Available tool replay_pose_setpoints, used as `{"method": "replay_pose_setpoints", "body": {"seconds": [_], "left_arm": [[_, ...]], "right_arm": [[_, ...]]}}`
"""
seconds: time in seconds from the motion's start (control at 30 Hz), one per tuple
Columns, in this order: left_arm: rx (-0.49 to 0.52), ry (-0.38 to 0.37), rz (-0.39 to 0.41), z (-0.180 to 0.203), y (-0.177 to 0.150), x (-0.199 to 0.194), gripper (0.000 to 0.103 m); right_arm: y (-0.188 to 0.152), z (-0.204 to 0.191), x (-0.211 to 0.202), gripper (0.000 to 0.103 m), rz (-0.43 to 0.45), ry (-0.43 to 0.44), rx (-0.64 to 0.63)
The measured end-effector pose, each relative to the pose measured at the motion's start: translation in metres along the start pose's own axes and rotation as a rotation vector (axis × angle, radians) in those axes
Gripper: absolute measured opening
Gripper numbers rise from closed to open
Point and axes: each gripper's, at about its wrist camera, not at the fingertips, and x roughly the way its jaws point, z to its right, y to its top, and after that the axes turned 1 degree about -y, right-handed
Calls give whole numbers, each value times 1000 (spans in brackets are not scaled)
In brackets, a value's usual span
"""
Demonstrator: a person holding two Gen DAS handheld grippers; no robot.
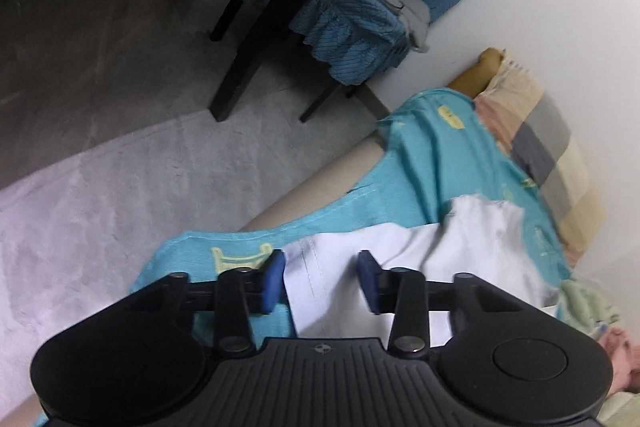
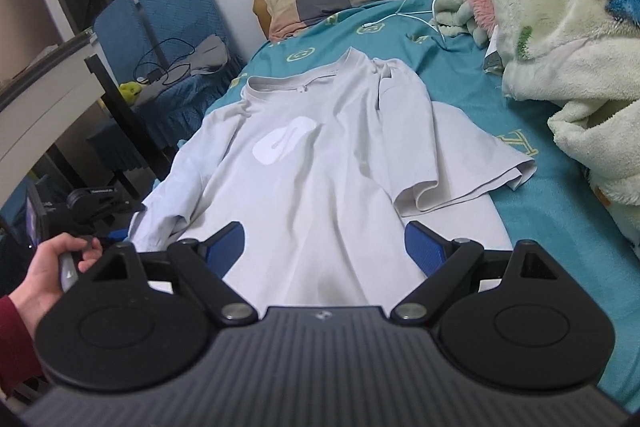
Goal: Fold clothes
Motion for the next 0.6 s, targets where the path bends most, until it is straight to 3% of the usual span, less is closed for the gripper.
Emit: {"method": "replay_pose_setpoints", "body": {"seconds": [0.07,0.17,0.6], "left_arm": [[7,-15,-6,3,0,-1,22],[51,-9,30,16,11,-5,12],[291,70,233,83,75,-21,5]], "right_arm": [[0,1,-1,89,1,0,6],[0,2,-2,89,6,1,12],[1,3,-5,88,24,-5,22]]}}
